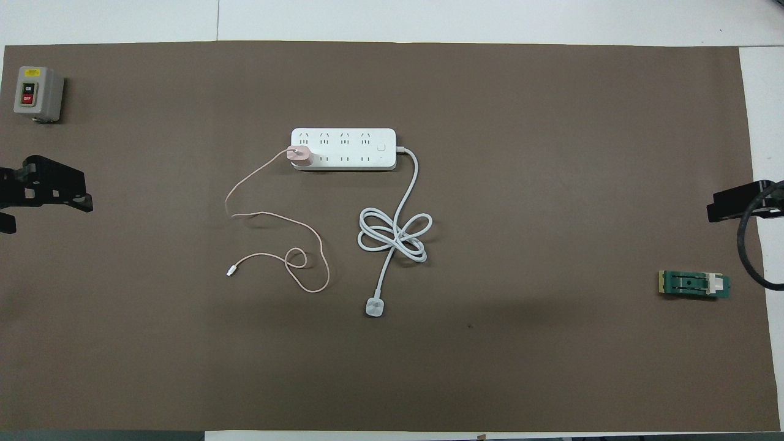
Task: Plug charger into power strip
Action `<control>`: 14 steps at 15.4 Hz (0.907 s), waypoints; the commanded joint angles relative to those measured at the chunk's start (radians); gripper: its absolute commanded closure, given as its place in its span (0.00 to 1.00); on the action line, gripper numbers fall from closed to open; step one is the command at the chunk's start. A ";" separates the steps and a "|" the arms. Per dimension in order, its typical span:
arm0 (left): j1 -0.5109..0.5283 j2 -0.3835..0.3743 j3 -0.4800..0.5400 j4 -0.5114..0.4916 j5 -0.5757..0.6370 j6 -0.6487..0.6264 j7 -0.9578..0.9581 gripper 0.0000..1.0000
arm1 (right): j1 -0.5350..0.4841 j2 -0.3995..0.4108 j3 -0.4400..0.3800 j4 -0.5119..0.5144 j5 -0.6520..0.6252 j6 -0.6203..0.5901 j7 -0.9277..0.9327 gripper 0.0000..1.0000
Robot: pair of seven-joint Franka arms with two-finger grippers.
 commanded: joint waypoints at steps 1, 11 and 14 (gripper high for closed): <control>0.061 0.039 -0.051 0.026 0.018 -0.037 0.033 0.00 | -0.010 -0.010 0.006 -0.005 0.017 0.012 -0.020 0.00; 0.065 0.027 -0.059 0.047 0.006 -0.013 0.148 0.00 | -0.008 -0.010 0.006 -0.005 0.018 0.012 -0.020 0.00; 0.065 0.028 -0.059 0.044 0.014 0.010 0.150 0.00 | -0.008 -0.010 0.006 -0.007 0.020 0.012 -0.020 0.00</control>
